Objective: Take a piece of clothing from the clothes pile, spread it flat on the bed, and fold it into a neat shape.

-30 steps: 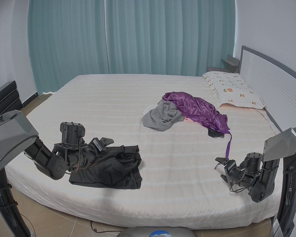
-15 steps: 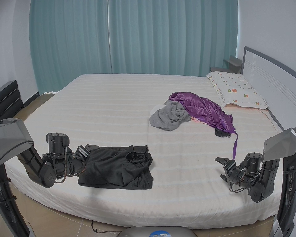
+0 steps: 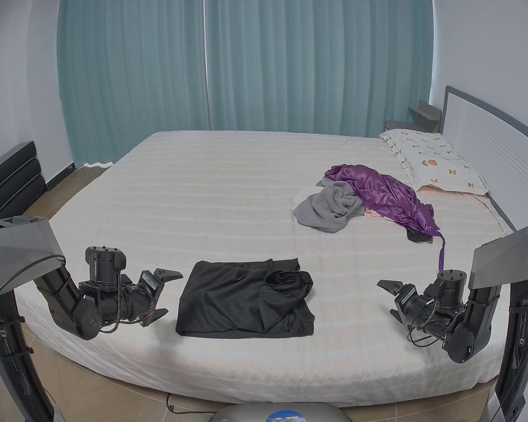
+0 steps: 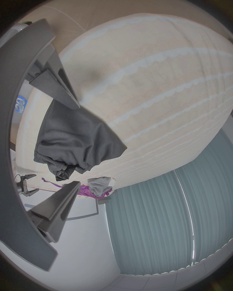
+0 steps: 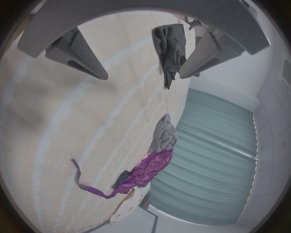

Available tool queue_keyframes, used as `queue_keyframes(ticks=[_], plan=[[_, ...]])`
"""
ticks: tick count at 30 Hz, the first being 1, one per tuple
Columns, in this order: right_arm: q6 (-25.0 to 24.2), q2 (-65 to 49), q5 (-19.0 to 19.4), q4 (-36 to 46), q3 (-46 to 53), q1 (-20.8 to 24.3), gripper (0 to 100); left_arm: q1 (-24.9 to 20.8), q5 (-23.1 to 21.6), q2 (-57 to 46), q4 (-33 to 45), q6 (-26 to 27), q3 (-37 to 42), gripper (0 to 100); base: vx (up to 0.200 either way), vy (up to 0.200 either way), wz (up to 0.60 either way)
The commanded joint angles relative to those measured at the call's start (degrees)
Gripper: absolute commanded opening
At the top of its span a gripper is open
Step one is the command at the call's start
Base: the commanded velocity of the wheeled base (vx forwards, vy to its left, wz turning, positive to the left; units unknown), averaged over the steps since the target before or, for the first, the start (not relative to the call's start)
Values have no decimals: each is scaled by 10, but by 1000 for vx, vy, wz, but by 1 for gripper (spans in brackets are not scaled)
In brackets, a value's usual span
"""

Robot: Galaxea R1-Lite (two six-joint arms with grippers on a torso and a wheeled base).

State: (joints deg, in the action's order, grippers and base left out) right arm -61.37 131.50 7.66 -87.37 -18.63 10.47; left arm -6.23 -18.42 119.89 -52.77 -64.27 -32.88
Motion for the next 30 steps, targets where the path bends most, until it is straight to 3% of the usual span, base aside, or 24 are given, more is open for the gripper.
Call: queue_keyframes(ticks=[1, 4, 15, 23, 30], plan=[[20, -29, -20, 16, -4, 35, 100, 0, -2, 4, 0, -1, 3, 100, 0, 200, 0], [56, -36, -66, 81, -49, 80, 100, -1, -1, 5, 0, 0, 3, 100, 0, 200, 0], [156, -85, -132, 310, -182, 170, 100, -4, 1, 10, -1, 2, 4, 100, 0, 200, 0], [223, -70, -171, 468, -286, 205, 100, -5, 3, 10, -1, 4, 4, 100, 0, 0, 0], [280, -12, -227, 582, -378, 199, 100, -5, 3, 10, -2, 4, 5, 100, 0, 0, 0]])
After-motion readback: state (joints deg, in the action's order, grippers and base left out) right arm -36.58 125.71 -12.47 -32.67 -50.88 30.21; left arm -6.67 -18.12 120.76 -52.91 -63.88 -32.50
